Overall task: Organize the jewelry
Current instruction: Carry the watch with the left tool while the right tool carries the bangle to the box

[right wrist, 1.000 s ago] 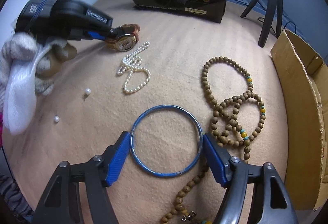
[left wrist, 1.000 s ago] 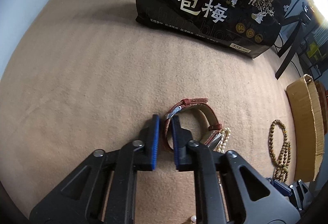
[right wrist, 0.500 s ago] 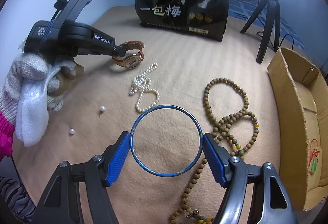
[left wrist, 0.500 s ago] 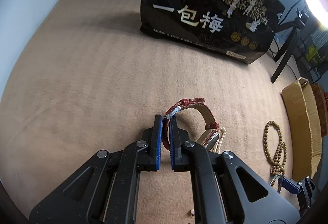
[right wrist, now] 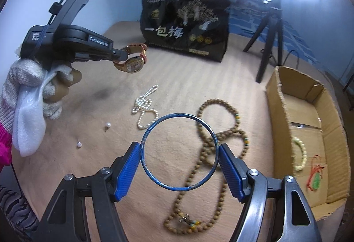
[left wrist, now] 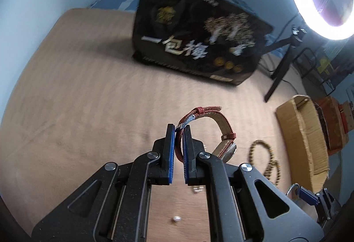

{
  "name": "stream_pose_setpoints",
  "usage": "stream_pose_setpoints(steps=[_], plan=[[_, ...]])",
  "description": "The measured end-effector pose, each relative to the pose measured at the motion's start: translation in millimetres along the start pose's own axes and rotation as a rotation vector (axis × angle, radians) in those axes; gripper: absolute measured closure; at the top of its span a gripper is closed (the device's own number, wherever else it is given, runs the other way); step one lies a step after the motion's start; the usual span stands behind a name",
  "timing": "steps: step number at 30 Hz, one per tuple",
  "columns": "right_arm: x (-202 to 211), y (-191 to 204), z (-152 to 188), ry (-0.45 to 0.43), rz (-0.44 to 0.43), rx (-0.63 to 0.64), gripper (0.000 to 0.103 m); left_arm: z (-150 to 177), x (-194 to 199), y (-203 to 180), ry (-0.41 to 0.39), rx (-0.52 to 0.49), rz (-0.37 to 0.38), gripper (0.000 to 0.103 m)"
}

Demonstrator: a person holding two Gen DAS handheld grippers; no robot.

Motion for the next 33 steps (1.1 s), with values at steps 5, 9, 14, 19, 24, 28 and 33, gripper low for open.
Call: stream_pose_setpoints(steps=[5, 9, 14, 19, 24, 28, 33], plan=[[18.0, -22.9, -1.8, -0.022, 0.043, -0.012, 0.03, -1.1, 7.7, -35.3, -0.008, -0.037, 0.043, 0.099], [31.7, -45.5, 0.0, -0.032, 0.075, -0.043, 0.03, 1.6, 9.8, -67.0, -0.009, -0.068, 0.074, 0.099], [47.1, -77.1, 4.1, -0.043, 0.119, -0.088, 0.03, 5.0, 10.6, -108.6, -0.014, -0.111, 0.112, 0.099], [58.4, -103.4, 9.9, -0.046, 0.158, -0.12, 0.03, 10.7, 8.5, -143.6, -0.012, -0.144, 0.139, 0.099], [67.2, -126.4, 16.9, -0.042, 0.193, -0.15, 0.03, 16.0, 3.9, -178.8, -0.009, -0.186, 0.161, 0.099], [73.5, -142.1, 24.2, -0.034, 0.212, -0.18, 0.03, 18.2, -0.2, -203.6, -0.011, -0.222, 0.17, 0.099], [79.4, -159.2, 28.9, -0.031, 0.225, -0.215, 0.03, 21.5, -12.0, -232.2, -0.004, -0.255, 0.18, 0.099]])
Point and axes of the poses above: each gripper's, at about its wrist camera, not at the fingertips, and x roughly against the way its jaws point, y to its left, z to its underside, the point moved 9 cm from there along -x, roughly the way its jaws point, and after that the axes turned 6 degrees about -y, right-handed, at the moved point
